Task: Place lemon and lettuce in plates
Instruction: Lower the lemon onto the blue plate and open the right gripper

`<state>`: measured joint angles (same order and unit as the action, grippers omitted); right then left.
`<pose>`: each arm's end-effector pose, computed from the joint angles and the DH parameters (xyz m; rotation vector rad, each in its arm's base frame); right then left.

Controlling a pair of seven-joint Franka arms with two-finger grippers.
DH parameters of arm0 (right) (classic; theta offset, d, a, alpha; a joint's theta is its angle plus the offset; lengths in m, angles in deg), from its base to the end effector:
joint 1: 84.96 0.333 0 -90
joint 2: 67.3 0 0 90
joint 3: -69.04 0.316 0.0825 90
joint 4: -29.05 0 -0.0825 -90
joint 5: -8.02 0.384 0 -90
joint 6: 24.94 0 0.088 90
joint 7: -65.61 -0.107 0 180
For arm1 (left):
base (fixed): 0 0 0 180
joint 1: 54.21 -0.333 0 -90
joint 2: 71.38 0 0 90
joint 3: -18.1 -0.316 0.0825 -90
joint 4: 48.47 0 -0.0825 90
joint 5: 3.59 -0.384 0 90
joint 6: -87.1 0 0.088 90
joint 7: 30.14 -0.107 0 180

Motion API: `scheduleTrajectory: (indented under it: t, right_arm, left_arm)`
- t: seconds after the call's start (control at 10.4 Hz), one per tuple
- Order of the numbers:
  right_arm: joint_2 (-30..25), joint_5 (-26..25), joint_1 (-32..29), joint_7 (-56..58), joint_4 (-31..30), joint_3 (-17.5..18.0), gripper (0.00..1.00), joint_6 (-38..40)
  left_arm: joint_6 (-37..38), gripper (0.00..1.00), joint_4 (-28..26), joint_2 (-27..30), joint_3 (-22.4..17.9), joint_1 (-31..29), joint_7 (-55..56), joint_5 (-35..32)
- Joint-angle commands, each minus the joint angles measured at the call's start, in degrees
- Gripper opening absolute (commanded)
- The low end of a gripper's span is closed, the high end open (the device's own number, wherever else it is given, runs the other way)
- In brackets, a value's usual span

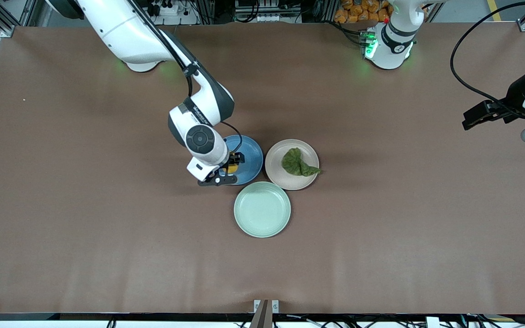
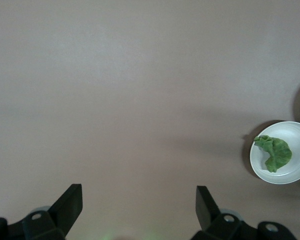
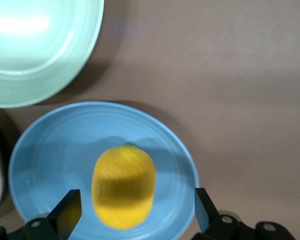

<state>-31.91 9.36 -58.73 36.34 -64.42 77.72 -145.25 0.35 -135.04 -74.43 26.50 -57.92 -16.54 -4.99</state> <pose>0.5575 0.3764 0.2513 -3.1114 -0.0993 0.2789 0.5635 -0.0411 0.6183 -3.1069 -0.2433 0.0721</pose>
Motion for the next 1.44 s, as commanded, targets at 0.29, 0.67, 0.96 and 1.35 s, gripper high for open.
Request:
scheduleTrajectory:
  t: [0.29, 0.67, 0.96, 1.35]
  right_arm:
    - [-9.36, -0.63, -10.91, 6.47, 1.1, 0.72, 1.0, 9.02]
    - [-13.85, -4.39, -19.09, 10.8, -0.47, 0.64, 1.0, 11.41]
    - [-17.98, -5.12, -24.46, 17.38, -2.94, -0.76, 1.0, 11.41]
    - [-22.11, -5.12, -27.29, 26.35, -3.03, -7.25, 1.0, 11.41]
  left_arm:
    - [0.36, 1.0, -0.27, 0.85, -0.22, 0.11, -1.3, 1.04]
    - [0.36, 1.0, -0.09, 0.85, -0.13, -0.07, -1.39, 1.04]
    - [0.27, 1.0, 1.05, 0.85, -0.13, 0.28, -1.3, 0.95]
    - [-0.08, 1.0, 1.14, 0.76, -0.13, 0.46, -1.3, 0.95]
